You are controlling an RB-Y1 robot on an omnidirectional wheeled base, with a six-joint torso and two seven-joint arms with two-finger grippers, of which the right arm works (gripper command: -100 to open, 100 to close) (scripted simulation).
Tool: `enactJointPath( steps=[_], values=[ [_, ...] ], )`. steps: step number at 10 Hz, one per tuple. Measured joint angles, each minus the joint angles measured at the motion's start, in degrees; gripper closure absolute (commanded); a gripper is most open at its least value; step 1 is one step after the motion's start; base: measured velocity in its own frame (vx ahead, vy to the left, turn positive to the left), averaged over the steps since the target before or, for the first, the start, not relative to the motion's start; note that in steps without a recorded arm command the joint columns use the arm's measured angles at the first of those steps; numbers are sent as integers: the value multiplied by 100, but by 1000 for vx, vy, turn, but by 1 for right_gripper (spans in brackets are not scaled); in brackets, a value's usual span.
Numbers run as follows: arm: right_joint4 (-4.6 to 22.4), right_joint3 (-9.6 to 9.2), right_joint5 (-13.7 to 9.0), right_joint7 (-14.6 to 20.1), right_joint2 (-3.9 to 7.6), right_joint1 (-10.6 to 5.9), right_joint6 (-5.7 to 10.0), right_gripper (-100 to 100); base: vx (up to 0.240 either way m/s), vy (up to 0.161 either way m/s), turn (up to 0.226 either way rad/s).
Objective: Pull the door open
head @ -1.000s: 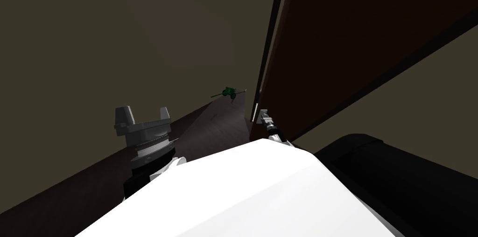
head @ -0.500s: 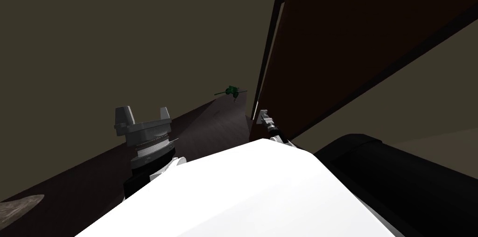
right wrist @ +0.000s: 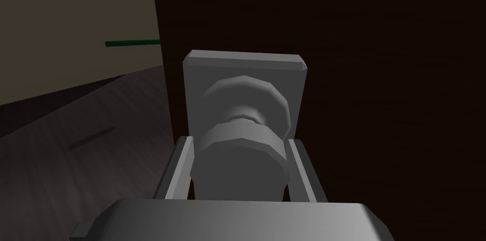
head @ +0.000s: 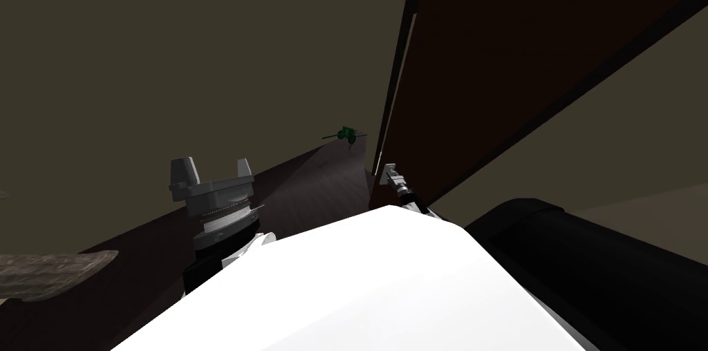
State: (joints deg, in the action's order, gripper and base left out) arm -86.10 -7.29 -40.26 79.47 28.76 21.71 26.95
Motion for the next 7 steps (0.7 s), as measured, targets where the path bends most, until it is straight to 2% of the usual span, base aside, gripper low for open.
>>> enactJointPath(
  steps=[4,7],
  values=[
    [-28,-143,36,188,220,95,170,100,-192,-51,128],
    [-33,-247,63,327,379,152,297,100,-172,-31,86]
  ],
)
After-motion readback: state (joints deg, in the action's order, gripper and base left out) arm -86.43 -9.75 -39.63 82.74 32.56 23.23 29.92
